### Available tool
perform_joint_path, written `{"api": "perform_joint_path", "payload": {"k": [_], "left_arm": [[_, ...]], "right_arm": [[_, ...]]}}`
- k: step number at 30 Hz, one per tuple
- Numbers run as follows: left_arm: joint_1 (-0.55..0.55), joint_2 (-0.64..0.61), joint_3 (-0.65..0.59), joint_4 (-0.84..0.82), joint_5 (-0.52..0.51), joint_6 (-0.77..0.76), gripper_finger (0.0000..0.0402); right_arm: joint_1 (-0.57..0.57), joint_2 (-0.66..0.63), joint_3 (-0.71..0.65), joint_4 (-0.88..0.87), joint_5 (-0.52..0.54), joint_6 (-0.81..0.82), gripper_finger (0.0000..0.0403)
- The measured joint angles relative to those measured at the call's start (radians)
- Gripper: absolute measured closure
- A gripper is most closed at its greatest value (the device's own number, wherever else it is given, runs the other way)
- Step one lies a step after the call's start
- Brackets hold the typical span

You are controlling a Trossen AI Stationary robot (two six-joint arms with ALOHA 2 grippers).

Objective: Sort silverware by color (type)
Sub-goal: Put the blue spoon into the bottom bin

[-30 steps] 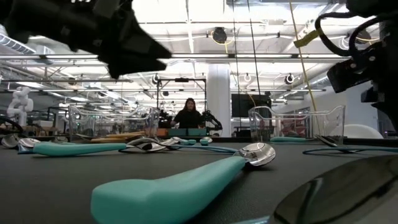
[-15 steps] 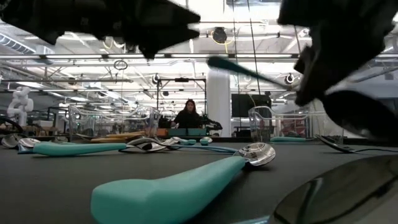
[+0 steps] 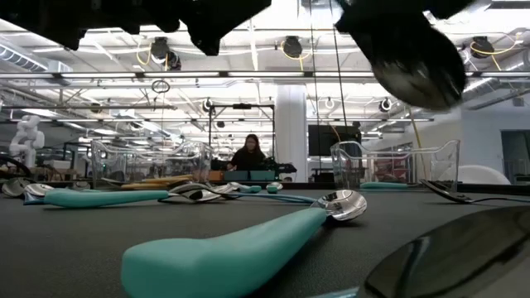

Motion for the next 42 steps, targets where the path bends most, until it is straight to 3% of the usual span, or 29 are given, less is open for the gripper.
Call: {"api": "perform_joint_path", "payload": {"k": [4, 8, 18, 32, 35, 40, 42], "left_arm": [[-0.001, 0.0, 0.0, 0.017, 0.123, -0.001, 0.0124], [0.0, 0.0, 0.0, 0.081, 0.098, -0.068, 0.0138], [-0.006, 0.0, 0.0, 0.11, 0.089, -0.079, 0.0235], [0.001, 0.0, 0.036, 0.089, 0.089, -0.057, 0.0248], [0.002, -0.001, 0.036, 0.058, 0.089, -0.029, 0.0281], [0.004, -0.001, 0.036, -0.003, 0.089, -0.023, 0.0379], [0.01, -0.003, 0.036, -0.027, 0.09, -0.024, 0.039]], "right_arm": [[-0.001, 0.0, 0.0, 0.071, 0.0, -0.065, 0.0394], [-0.014, -0.002, 0.0, 0.114, 0.0, -0.092, 0.0394], [-0.045, -0.002, 0.0, 0.115, 0.0, -0.075, 0.0394], [-0.079, -0.002, 0.0, 0.13, -0.001, -0.066, 0.0394], [-0.079, -0.002, 0.0, 0.13, -0.003, -0.066, 0.0394], [-0.077, -0.001, 0.0, 0.136, -0.035, -0.056, 0.0387], [-0.077, 0.0, 0.0, 0.137, -0.037, -0.047, 0.0376]]}}
